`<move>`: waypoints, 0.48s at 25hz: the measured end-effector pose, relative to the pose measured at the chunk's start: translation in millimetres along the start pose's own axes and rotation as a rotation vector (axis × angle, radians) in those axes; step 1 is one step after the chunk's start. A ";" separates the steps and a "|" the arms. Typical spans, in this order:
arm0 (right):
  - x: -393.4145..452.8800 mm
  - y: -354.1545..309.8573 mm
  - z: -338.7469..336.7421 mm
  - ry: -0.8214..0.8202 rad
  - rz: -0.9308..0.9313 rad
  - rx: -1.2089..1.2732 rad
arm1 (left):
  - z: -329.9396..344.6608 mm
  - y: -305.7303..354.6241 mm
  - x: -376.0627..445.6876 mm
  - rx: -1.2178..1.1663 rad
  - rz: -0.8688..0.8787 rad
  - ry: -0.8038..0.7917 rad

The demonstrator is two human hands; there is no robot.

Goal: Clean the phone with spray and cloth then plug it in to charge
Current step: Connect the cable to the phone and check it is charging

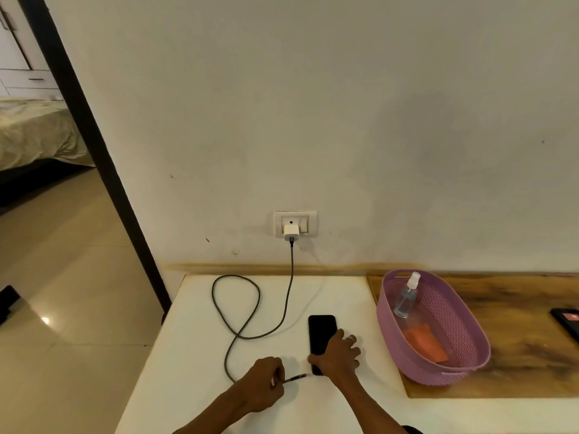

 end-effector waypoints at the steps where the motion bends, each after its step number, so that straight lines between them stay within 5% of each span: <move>1: 1.5 1.4 0.9 -0.013 0.007 0.013 | -2.3 0.8 1.4 -0.054 -0.032 0.037; 12: 1.5 7.4 -6.5 -0.102 -0.097 0.313 | -21.3 20.0 5.3 -0.546 -0.191 0.388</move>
Point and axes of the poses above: each hand's wrist, its own x-axis towards the middle knuckle, its own z-axis out of the palm, y = z × x, the point moved 4 cm from there along x, towards the middle knuckle, and after that the axes turned 1 degree about z, right-handed, at the moved point
